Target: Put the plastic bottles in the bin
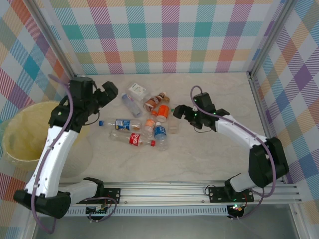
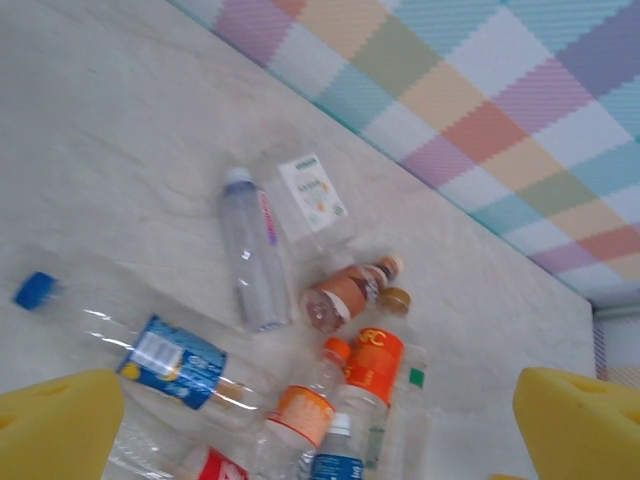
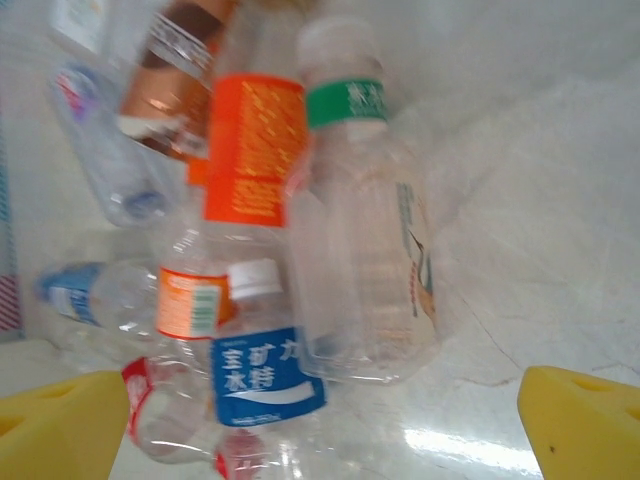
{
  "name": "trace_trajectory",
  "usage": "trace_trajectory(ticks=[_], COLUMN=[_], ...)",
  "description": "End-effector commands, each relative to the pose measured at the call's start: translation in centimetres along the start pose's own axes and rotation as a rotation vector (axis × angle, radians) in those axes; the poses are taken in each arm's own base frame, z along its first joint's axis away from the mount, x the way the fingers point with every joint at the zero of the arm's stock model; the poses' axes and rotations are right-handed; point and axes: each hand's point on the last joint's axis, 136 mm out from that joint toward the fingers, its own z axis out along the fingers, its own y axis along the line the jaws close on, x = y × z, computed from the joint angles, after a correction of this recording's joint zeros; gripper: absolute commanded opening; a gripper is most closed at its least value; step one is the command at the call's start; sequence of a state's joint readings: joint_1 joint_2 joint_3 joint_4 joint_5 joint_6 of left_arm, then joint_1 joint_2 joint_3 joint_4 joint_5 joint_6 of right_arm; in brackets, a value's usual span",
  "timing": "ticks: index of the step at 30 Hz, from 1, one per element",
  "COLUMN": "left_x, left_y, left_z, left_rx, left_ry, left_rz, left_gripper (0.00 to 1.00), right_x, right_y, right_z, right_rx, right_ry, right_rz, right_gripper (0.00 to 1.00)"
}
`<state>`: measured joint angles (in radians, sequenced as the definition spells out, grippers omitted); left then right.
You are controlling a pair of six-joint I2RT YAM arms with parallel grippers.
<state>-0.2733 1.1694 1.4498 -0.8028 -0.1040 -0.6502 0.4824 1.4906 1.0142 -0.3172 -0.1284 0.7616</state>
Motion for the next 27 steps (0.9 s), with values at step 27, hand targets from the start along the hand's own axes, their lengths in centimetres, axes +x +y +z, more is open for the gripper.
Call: trace_trajectory(ticks=[27], left_x=[4.0], left_y=[-4.9], left_z=[4.2], left_rx=[0.132], left_ry=[0.111], left_rz=[0.112], left_gripper=[1.00], right_x=[1.5], right_y=[-1.4], right_z=[9.2], right_rx=[0.293], right_ry=[0.077], right_rz=[-0.310], right_gripper=[0.75])
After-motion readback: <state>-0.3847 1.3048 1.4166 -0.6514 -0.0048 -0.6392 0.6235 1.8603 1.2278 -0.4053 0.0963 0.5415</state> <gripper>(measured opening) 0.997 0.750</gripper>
